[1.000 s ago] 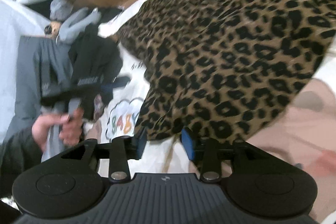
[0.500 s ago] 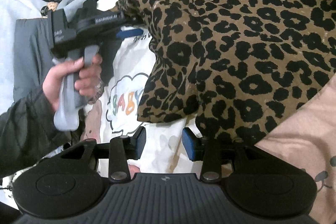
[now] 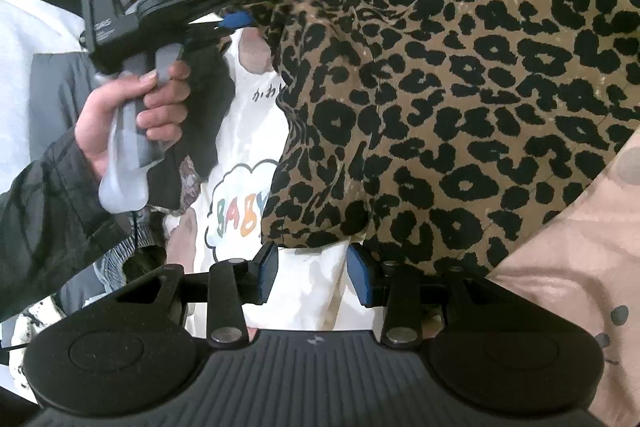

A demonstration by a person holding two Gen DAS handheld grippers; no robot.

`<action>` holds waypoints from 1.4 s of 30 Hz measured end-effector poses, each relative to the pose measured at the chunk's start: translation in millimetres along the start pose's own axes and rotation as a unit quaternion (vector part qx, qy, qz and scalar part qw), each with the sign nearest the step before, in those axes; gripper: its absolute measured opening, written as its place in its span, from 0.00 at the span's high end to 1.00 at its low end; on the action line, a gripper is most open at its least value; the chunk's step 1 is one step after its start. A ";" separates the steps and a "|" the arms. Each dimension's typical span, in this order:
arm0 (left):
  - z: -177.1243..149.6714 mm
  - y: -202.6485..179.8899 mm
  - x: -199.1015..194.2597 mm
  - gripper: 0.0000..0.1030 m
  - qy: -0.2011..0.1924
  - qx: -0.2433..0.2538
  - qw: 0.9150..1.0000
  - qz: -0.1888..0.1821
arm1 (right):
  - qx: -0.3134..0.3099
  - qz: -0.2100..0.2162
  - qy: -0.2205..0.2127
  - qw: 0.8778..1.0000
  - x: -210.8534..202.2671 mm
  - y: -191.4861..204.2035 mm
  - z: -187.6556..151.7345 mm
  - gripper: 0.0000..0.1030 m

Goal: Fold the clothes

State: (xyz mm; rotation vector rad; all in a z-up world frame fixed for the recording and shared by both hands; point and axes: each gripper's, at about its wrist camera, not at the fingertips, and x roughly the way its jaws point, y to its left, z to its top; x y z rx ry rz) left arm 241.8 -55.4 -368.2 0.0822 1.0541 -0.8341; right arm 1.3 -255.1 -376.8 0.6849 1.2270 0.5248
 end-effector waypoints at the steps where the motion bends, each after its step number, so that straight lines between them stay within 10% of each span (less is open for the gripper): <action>1: 1.7 -0.9 4.4 0.69 0.005 0.001 1.000 0.000 | 0.001 0.001 -0.001 1.000 -0.9 -0.8 0.1 0.57; 11: 18.2 -12.7 33.4 0.81 0.044 0.028 0.998 0.022 | 0.008 0.003 -0.010 1.000 -5.5 -7.3 1.4 0.57; 26: 11.6 -7.9 -33.8 0.60 0.030 0.053 0.998 0.028 | 0.008 0.007 -0.020 1.000 -7.0 -5.8 2.4 0.57; 42: -38.6 21.1 -0.6 0.48 0.065 0.039 0.997 0.029 | 0.009 0.009 -0.005 1.000 -12.2 -7.0 -6.6 0.57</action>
